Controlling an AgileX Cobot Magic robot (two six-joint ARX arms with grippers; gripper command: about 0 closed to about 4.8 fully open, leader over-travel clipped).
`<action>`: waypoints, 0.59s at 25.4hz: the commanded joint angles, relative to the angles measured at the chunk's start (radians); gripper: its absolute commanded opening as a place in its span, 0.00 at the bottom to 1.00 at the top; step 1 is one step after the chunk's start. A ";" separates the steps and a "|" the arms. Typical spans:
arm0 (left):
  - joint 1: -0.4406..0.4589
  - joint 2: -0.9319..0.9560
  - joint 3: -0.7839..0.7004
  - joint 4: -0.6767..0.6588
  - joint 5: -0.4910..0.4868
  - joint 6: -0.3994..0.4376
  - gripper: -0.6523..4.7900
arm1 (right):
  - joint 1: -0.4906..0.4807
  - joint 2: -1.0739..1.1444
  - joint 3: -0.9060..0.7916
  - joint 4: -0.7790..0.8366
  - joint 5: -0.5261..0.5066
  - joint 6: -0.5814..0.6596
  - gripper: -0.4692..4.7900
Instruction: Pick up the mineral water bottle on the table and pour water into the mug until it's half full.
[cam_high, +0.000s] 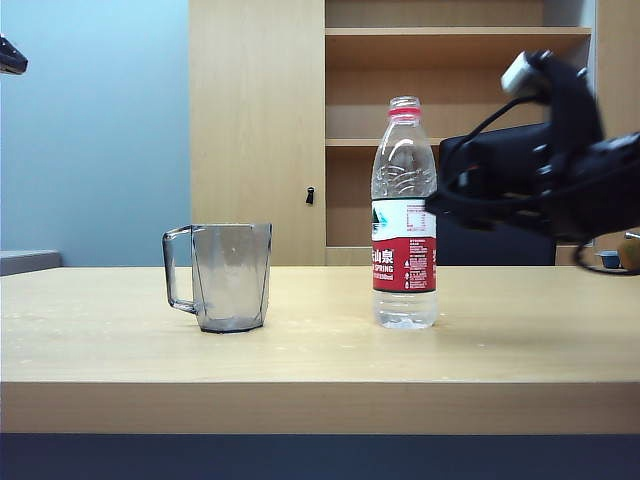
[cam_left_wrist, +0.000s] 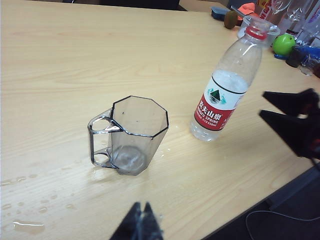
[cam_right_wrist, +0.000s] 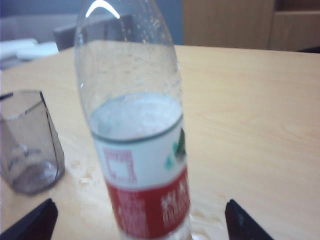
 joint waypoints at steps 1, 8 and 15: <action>0.000 -0.001 0.005 0.013 0.005 -0.002 0.11 | 0.015 0.117 0.093 0.066 -0.018 0.010 1.00; -0.001 -0.001 0.005 -0.022 0.005 -0.002 0.11 | 0.037 0.240 0.261 0.024 -0.025 0.010 1.00; 0.000 -0.001 0.005 -0.024 0.004 -0.001 0.11 | 0.037 0.286 0.358 -0.078 -0.027 0.007 0.73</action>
